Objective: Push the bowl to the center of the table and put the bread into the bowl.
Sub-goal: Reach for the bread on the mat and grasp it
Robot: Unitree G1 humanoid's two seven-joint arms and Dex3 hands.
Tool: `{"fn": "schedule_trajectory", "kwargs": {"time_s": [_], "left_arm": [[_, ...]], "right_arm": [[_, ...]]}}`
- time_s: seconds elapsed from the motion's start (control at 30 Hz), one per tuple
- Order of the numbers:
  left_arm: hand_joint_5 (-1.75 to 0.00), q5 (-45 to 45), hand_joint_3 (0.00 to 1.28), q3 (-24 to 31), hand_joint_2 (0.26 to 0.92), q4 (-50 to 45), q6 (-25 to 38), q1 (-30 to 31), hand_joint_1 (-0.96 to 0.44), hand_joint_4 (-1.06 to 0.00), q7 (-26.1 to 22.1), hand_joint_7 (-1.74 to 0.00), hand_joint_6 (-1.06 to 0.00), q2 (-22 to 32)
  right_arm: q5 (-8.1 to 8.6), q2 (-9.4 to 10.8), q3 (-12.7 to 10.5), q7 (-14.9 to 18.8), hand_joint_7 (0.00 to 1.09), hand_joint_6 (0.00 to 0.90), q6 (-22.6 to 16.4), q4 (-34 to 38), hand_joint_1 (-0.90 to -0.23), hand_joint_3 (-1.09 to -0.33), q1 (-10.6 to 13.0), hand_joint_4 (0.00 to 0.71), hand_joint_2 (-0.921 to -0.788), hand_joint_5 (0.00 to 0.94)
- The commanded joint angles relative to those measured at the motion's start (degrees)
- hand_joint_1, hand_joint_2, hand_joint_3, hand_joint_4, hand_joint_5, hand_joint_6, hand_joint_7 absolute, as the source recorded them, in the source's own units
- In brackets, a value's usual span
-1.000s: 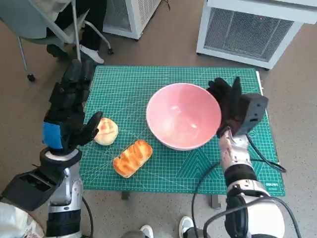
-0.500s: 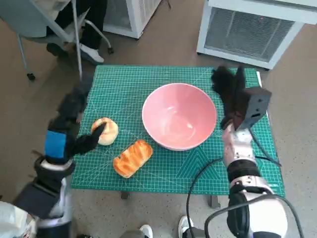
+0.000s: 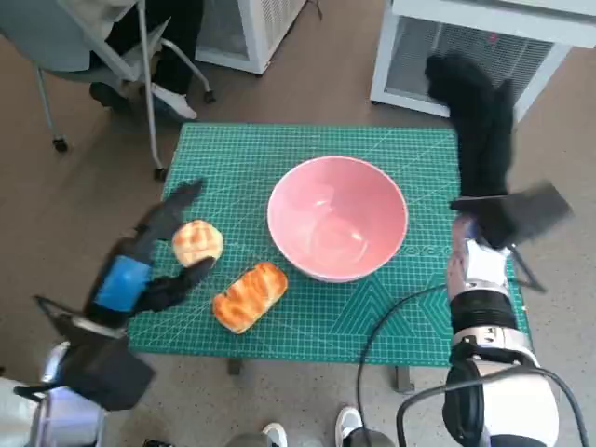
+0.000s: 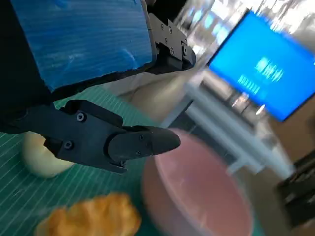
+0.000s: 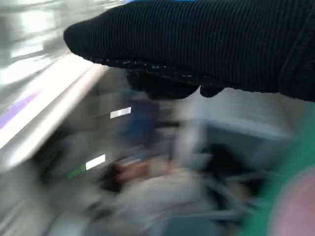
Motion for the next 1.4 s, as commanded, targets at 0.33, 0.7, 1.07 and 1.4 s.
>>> {"fn": "schedule_trajectory", "kwargs": {"time_s": [0.33,0.7,1.07,1.4], "left_arm": [[-0.01,14.2,0.33,-12.7,0.921,-3.2,14.1,-0.8,-0.66,-0.32,-5.9,-0.02,-0.33,2.8],[-0.02,22.2,0.32,-18.9,0.921,0.1,18.4,-3.3,-0.69,-0.35,-5.7,0.0,-0.3,1.2],[-0.01,28.0,0.33,-23.6,0.921,4.3,23.7,-5.8,-0.72,-0.34,-6.6,0.0,-0.29,-0.9],[-0.03,31.5,0.34,-26.5,0.921,10.8,25.3,-7.5,-0.73,-0.39,-5.1,-0.02,-0.32,-3.0]], "right_arm": [[8.62,0.0,3.2,9.5,0.09,0.351,-2.0,-15.3,-0.569,-0.707,9.0,0.316,-0.921,0.019],[6.28,-0.4,4.3,6.7,0.09,0.343,-0.3,-20.8,-0.578,-0.699,12.3,0.298,-0.921,0.003],[4.87,-1.0,5.0,4.5,0.1,0.334,0.9,-25.1,-0.572,-0.705,14.7,0.286,-0.921,0.001],[4.75,-1.4,5.3,3.6,0.11,0.327,1.5,-26.1,-0.567,-0.709,15.2,0.287,-0.921,0.001]]}}
